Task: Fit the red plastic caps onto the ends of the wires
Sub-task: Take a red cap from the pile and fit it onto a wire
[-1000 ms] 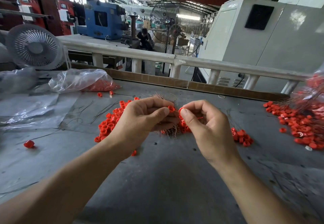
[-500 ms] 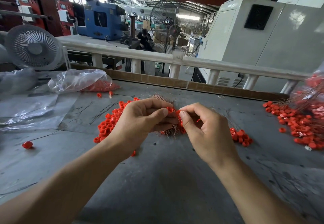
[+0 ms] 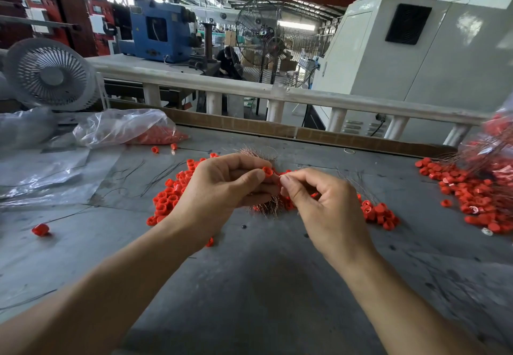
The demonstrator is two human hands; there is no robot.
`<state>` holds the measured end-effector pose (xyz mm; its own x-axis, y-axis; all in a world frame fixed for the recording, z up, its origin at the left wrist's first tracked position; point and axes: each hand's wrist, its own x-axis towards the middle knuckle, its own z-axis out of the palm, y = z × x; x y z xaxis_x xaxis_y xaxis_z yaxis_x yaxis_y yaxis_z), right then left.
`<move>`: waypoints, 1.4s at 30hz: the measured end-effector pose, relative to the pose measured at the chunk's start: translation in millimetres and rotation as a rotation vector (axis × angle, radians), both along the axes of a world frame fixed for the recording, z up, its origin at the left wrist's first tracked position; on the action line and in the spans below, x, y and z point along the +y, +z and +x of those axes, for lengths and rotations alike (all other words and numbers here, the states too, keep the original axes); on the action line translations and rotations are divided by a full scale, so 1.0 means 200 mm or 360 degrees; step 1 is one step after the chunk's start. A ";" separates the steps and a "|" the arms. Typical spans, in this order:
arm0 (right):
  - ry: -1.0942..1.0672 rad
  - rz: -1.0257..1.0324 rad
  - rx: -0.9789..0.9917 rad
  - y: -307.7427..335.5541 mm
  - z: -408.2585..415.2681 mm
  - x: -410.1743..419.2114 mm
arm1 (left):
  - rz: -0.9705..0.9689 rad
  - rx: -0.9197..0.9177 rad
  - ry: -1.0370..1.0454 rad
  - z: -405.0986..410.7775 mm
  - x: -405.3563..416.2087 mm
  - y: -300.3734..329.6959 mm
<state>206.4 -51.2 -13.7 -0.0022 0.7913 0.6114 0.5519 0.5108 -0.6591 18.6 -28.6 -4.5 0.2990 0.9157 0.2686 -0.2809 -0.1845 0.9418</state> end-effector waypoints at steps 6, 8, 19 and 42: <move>0.0009 0.0001 0.0138 0.00 -0.02 -0.01 | 0.0000 -0.0020 0.0006 0.00 0.00 0.01; 0.0006 -0.0012 0.0117 0.00 -0.01 0.00 | -0.0012 -0.0049 0.0005 0.00 0.00 0.01; -0.0029 0.0027 0.0214 0.00 -0.02 -0.01 | -0.0039 -0.0083 -0.0035 0.01 -0.01 0.02; 0.0001 0.0105 0.0195 0.02 -0.04 -0.02 | 0.0009 -0.0034 -0.0006 0.00 -0.01 0.01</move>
<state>198.0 -56.1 -10.0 0.0752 0.7492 0.6581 0.4687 0.5559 -0.6865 18.8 -30.6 -2.6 0.2965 0.9130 0.2802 -0.3015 -0.1889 0.9346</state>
